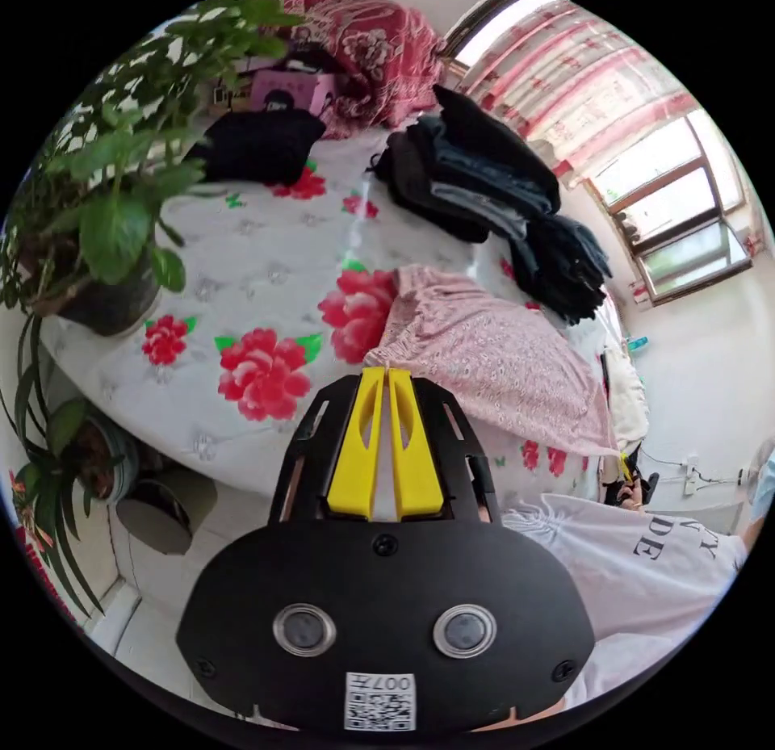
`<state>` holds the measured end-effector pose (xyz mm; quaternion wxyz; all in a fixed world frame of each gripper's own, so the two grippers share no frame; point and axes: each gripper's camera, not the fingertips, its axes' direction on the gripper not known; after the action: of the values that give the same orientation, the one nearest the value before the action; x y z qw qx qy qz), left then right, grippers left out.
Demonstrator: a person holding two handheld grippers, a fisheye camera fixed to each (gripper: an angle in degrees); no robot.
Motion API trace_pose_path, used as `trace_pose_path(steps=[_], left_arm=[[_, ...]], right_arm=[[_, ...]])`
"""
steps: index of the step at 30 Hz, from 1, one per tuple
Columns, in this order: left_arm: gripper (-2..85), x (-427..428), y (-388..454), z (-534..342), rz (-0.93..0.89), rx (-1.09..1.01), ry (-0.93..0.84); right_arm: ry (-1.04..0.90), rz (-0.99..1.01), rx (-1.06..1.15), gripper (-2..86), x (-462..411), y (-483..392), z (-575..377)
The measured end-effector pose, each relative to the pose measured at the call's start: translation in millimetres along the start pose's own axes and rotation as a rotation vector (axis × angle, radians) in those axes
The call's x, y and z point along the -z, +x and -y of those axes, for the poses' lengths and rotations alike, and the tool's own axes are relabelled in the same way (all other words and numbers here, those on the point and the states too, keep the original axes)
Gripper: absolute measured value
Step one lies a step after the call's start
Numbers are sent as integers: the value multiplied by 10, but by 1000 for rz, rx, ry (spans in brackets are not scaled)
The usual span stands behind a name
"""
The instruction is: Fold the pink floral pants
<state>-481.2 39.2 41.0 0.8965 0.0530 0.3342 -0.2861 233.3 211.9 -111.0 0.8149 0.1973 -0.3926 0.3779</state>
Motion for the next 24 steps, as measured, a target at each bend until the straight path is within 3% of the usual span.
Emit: trace_pose_path(steps=[4,9,15,24], left_arm=[[-9,-577,-386,-418,36,94,-123],[-7,-616,-379,-493,83,42,-138],[41,-936,-316,-687,215,-2,-232],[41,-254,-166,-863,287,17,-4]], right_arm=[[-148,-139,-102,-4,-577,413,-472],[-134,-134,-46,-3,-693,437,-677],[-300,-330,-36,14,-1318,574,-928],[-152,-571,131,37,-1334,137,-963]])
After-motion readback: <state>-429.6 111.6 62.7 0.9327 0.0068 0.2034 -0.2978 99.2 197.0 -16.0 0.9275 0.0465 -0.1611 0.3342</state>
